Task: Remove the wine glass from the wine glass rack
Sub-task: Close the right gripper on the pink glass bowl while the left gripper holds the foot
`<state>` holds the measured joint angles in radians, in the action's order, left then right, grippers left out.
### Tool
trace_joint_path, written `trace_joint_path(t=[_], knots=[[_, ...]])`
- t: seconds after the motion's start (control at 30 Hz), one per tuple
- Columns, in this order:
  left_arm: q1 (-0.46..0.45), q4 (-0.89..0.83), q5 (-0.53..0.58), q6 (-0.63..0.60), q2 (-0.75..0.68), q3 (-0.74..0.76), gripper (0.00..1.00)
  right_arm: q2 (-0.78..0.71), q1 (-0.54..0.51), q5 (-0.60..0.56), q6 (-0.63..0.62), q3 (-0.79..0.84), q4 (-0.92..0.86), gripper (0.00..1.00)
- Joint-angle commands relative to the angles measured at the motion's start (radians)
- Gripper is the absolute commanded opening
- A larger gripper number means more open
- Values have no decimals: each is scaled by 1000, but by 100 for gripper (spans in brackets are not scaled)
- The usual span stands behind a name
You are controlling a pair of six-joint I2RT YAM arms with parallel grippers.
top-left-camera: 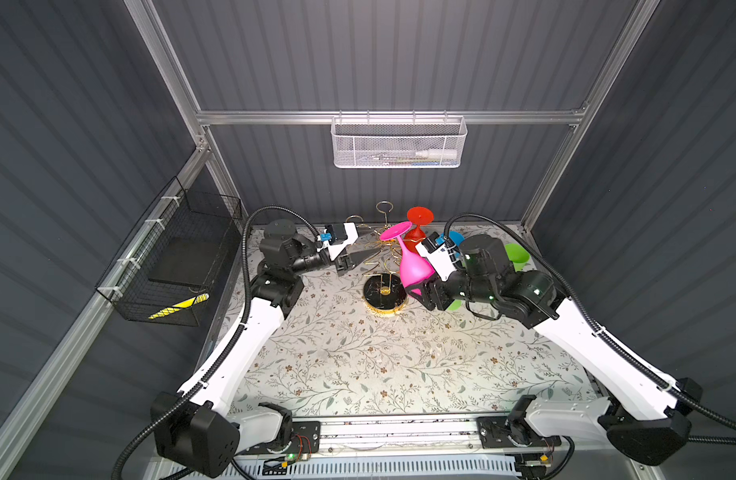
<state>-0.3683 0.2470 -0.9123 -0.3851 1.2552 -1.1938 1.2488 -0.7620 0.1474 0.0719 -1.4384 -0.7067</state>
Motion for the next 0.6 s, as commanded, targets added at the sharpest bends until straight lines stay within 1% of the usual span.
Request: trace_joint_path(t=[0.0,0.07,0.17,0.27,0.37,0.47,0.5,0.57], knots=[[-13,9,-3,-9,10,-33,47,12,-20,13,16,-28,13,61],[-20,10,-3,-7,15,-35,47,16,-28,15,22,-26,19,61],[-30,11,1,-6,21,-38,45,20,-43,16,28,-23,26,61],[-38,11,14,-5,23,-37,39,26,-55,15,35,-21,30,61],[-40,8,33,-4,20,-39,26,26,-64,17,42,-17,29,62],[-40,-2,61,-3,15,-45,4,22,-68,16,49,-12,26,64],[-40,-6,68,-2,12,-46,0,18,-68,18,54,-9,29,66],[-40,-14,80,1,5,-46,0,6,-68,22,65,0,37,73]])
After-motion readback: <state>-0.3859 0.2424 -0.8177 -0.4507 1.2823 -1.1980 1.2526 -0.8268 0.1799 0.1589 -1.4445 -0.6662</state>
